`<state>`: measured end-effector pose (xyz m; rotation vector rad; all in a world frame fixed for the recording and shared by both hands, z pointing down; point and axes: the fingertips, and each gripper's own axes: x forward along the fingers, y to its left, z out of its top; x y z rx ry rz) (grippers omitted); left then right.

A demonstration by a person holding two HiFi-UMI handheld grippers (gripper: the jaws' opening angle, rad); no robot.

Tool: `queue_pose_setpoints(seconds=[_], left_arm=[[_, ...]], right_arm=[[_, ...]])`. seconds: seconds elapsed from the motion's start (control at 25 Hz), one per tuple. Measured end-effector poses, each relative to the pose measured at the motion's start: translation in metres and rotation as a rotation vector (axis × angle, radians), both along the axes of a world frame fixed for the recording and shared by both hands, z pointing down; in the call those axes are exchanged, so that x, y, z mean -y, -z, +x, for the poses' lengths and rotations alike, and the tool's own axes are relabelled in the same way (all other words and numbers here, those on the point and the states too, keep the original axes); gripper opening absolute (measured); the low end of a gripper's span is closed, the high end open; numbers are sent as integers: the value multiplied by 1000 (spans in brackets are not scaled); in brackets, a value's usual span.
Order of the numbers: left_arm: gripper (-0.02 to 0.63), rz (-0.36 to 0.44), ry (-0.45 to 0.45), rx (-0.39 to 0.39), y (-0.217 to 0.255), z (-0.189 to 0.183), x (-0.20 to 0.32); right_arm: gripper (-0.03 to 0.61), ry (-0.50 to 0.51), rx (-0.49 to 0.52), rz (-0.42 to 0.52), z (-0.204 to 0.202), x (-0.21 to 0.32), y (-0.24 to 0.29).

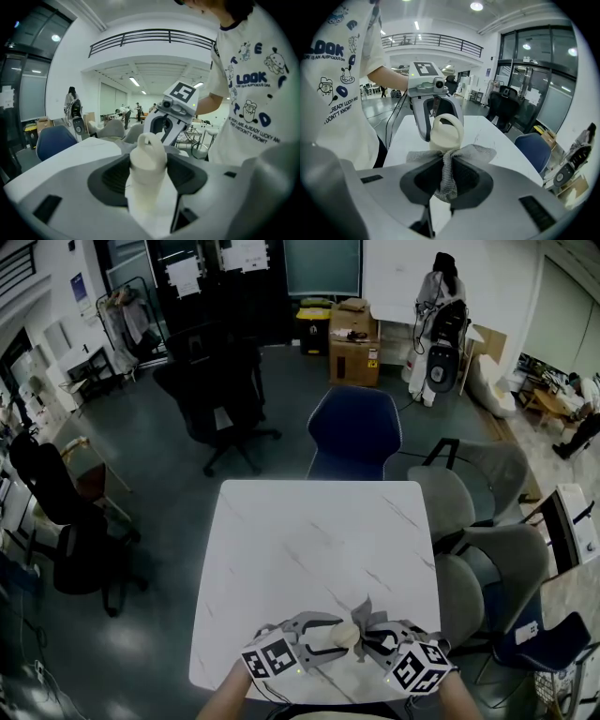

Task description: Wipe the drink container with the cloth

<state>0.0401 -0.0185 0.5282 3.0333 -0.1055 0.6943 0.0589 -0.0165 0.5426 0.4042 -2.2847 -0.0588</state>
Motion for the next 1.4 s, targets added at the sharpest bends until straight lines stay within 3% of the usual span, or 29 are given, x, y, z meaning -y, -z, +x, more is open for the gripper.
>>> queue_pose_setpoints(seconds=[0.28, 0.56, 1.0, 1.2, 1.4], left_arm=[[253, 1, -37, 5, 0, 2, 0], [255, 4, 11, 21, -2, 4, 0], [256, 118, 294, 85, -18, 4, 0], [256, 125, 463, 47, -15, 5, 4], [256, 123, 535, 43, -14, 5, 4]], right_arm=[[48, 26, -37, -3, 2, 1, -10], [48, -13, -36, -53, 2, -2, -35], [48, -73, -20, -94, 2, -3, -58], [48, -110, -13, -115, 1, -3, -71], [48, -133, -6, -136, 0, -5, -80]])
